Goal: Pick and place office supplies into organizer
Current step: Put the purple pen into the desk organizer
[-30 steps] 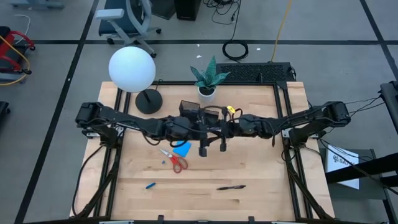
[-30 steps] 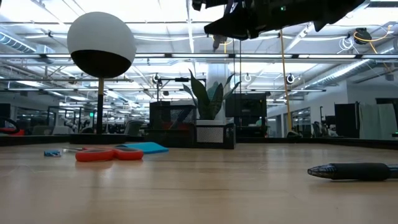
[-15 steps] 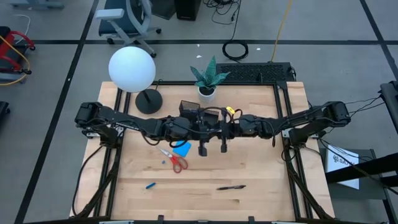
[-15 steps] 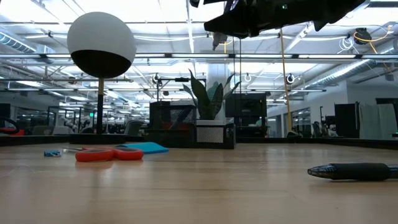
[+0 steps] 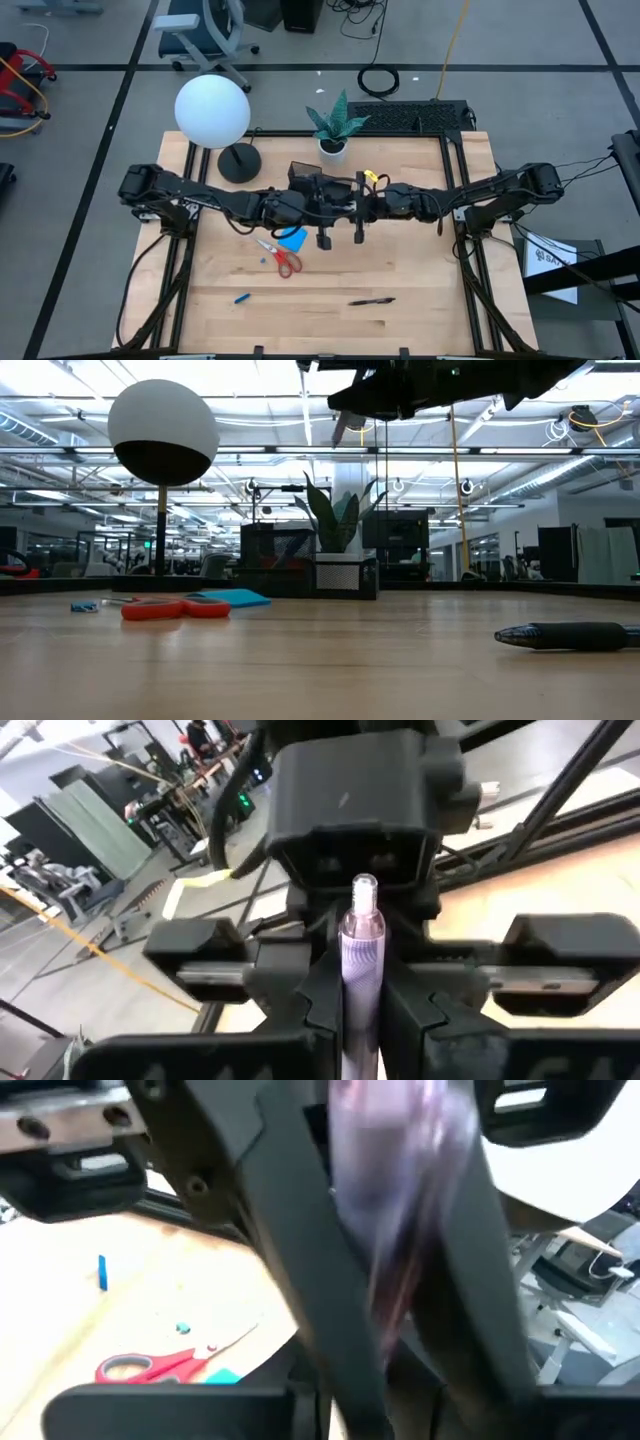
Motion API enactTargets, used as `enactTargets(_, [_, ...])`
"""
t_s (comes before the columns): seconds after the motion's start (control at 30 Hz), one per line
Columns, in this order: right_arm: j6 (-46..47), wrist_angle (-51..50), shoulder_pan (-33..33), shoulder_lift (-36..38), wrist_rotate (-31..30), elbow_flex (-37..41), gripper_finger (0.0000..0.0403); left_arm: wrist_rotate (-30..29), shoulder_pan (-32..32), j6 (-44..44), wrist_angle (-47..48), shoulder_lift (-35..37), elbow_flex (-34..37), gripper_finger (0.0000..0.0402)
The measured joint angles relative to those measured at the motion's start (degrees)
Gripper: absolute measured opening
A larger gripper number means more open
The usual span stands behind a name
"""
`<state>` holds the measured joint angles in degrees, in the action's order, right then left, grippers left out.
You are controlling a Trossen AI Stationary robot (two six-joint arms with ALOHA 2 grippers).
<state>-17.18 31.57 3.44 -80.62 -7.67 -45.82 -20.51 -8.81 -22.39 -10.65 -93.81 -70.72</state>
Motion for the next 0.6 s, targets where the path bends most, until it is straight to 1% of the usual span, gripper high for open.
enactTargets(0.1, [0.0,0.1,0.0,0.0,0.1,0.0,0.0080,-2.3,-0.7,0.0,0.1,0.5,0.0,0.0037])
enactTargets(0.17, [0.0,-0.2,0.0,0.0,0.1,0.0,0.0086,-4.0,-1.3,-0.2,2.3,1.6,0.0,0.0037])
enactTargets(0.23, [0.0,-0.1,0.0,0.2,-0.2,0.0,0.0090,-4.7,-1.6,-0.2,1.9,1.9,-0.1,0.0037])
enactTargets(0.37, [-0.4,-1.0,0.0,0.9,-2.9,0.0,0.0090,-8.4,-2.5,0.0,5.4,3.4,0.1,0.0037])
enactTargets(0.43, [-1.0,-2.9,0.0,2.0,-3.4,0.0,0.0087,-8.9,-2.4,0.4,4.7,3.8,0.1,0.0037])
enactTargets(0.5, [-1.6,-4.2,0.0,3.0,-6.2,0.0,0.0084,-9.4,-2.3,0.5,3.6,4.8,1.9,0.0037])
enactTargets(0.57, [-2.2,-7.3,0.0,4.1,-8.8,0.0,0.0081,-9.5,-1.3,0.7,-0.5,5.1,4.0,0.0037])
enactTargets(0.6, [-2.2,-8.1,-0.1,4.7,-9.1,0.0,0.0080,-9.5,-0.6,1.1,-2.6,5.7,5.2,0.0037])
